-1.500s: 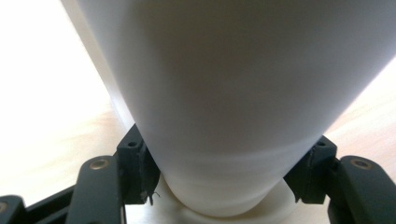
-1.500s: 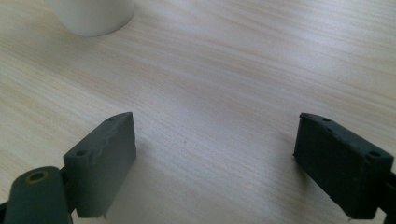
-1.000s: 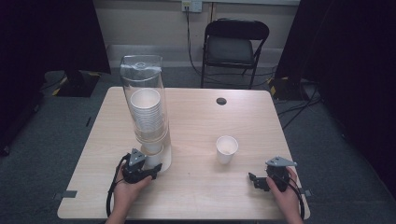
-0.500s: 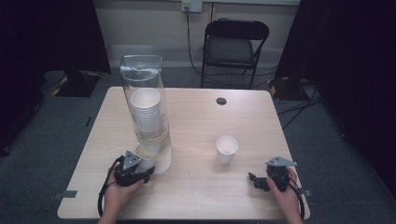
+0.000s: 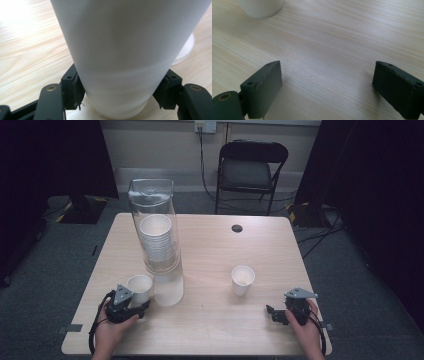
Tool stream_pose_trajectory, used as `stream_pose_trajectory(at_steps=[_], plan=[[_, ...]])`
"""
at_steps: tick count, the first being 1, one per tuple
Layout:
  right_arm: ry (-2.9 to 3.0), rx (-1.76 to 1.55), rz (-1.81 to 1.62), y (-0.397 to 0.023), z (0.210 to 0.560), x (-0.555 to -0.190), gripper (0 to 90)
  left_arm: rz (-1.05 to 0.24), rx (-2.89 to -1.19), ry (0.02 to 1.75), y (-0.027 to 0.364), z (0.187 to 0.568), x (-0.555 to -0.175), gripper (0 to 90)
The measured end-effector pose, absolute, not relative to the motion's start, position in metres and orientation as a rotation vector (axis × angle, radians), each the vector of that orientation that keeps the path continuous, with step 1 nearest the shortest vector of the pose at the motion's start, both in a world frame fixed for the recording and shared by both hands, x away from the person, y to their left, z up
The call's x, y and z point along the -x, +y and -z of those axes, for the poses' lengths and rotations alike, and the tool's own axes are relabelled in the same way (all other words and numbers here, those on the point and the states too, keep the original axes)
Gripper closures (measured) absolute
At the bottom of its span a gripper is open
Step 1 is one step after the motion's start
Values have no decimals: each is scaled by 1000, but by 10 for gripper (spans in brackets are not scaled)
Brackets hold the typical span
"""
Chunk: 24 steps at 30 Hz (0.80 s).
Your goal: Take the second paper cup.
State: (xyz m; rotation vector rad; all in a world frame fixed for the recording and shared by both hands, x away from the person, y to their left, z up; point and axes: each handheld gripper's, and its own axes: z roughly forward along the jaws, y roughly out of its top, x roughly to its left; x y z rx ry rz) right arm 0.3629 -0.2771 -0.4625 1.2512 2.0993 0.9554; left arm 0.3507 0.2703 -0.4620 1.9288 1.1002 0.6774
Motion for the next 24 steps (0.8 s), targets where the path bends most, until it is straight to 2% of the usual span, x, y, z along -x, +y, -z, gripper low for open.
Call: stream_pose_trajectory(at_steps=[6,24], plan=[[2099,-1251,-956,-277,462,-363,82,-705,-1873,1188,286,466,-355,348],[2099,-1252,-956,-277,463,-363,82,-720,-1817,1297,284,470,-380,337]])
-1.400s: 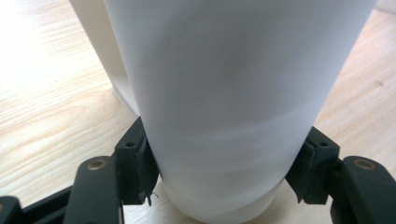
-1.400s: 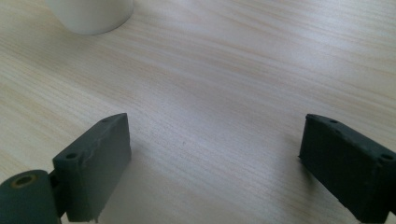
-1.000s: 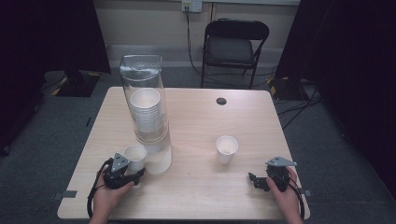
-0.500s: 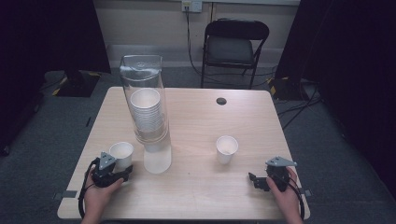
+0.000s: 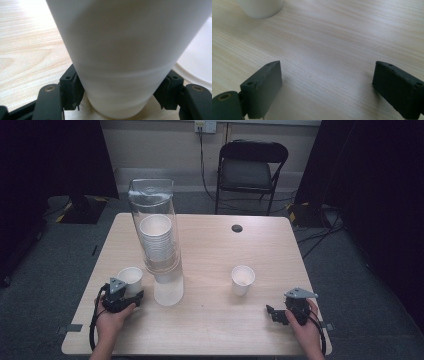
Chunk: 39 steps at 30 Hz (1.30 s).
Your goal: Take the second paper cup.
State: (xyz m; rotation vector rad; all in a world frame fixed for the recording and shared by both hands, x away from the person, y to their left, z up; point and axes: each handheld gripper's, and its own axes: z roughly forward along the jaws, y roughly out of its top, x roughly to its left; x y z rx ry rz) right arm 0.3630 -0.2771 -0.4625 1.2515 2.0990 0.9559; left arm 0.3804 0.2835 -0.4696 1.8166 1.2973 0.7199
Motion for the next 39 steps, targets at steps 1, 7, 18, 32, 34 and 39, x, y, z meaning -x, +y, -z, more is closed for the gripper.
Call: stream_pose_trajectory(at_steps=[1,7,18,32,34,39], plan=[[2099,-1251,-956,-277,463,-363,82,-714,-1816,1312,284,470,-382,336],[2099,-1251,-956,-277,463,-363,82,-701,-1835,1322,284,470,-385,332],[2099,-1251,-956,-277,463,-363,82,-656,-1880,1302,289,470,-374,227],[2099,-1252,-955,-277,463,-363,81,-647,-1916,1232,314,473,-343,166],[2099,-1254,-956,-277,462,-363,81,-659,-1946,1205,318,474,-339,163],[2099,-1254,-955,-277,462,-363,80,-657,-1981,1169,327,475,-331,158]])
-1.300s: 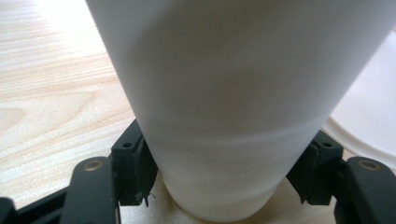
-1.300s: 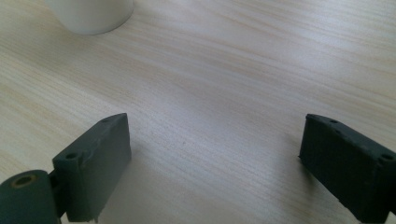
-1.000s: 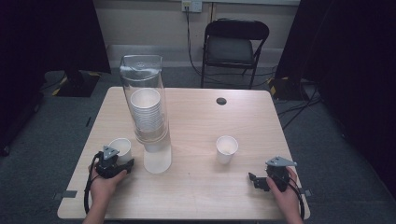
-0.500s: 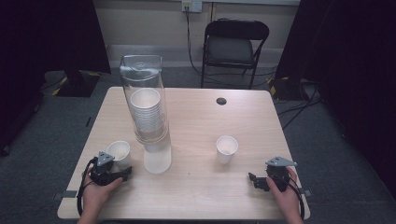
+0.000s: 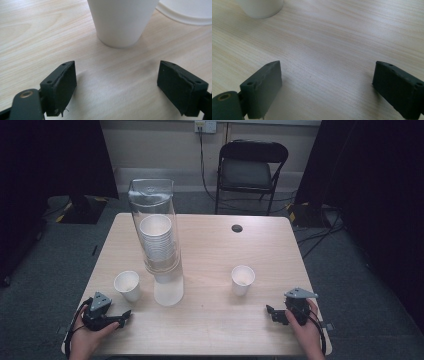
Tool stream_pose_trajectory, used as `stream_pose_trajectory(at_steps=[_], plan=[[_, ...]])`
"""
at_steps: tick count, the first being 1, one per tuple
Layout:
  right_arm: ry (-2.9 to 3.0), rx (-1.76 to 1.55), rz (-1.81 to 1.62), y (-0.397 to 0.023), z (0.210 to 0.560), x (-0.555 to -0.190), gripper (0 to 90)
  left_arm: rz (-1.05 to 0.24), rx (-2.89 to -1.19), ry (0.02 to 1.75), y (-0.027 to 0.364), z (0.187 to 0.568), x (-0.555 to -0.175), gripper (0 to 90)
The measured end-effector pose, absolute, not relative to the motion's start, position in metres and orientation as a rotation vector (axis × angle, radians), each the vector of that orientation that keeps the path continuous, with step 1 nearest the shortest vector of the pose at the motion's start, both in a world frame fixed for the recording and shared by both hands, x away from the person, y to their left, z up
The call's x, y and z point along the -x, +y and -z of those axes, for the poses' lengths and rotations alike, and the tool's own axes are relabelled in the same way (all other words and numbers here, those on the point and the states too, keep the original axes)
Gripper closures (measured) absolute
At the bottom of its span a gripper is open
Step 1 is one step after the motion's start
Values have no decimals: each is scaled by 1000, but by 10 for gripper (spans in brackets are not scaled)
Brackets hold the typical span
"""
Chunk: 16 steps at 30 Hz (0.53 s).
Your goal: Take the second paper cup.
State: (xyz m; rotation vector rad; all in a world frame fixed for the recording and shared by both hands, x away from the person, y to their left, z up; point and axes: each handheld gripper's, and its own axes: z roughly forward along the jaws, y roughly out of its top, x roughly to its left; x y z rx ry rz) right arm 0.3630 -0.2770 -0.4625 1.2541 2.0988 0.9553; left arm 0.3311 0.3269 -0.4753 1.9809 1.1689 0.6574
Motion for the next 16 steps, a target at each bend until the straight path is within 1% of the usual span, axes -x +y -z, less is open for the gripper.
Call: stream_pose_trajectory(at_steps=[5,16], plan=[[2099,-1254,-955,-277,462,-363,80,-622,-1972,1153,332,478,-327,153],[2096,-1251,-952,-278,463,-363,81,-607,-1984,1140,332,478,-327,134]])
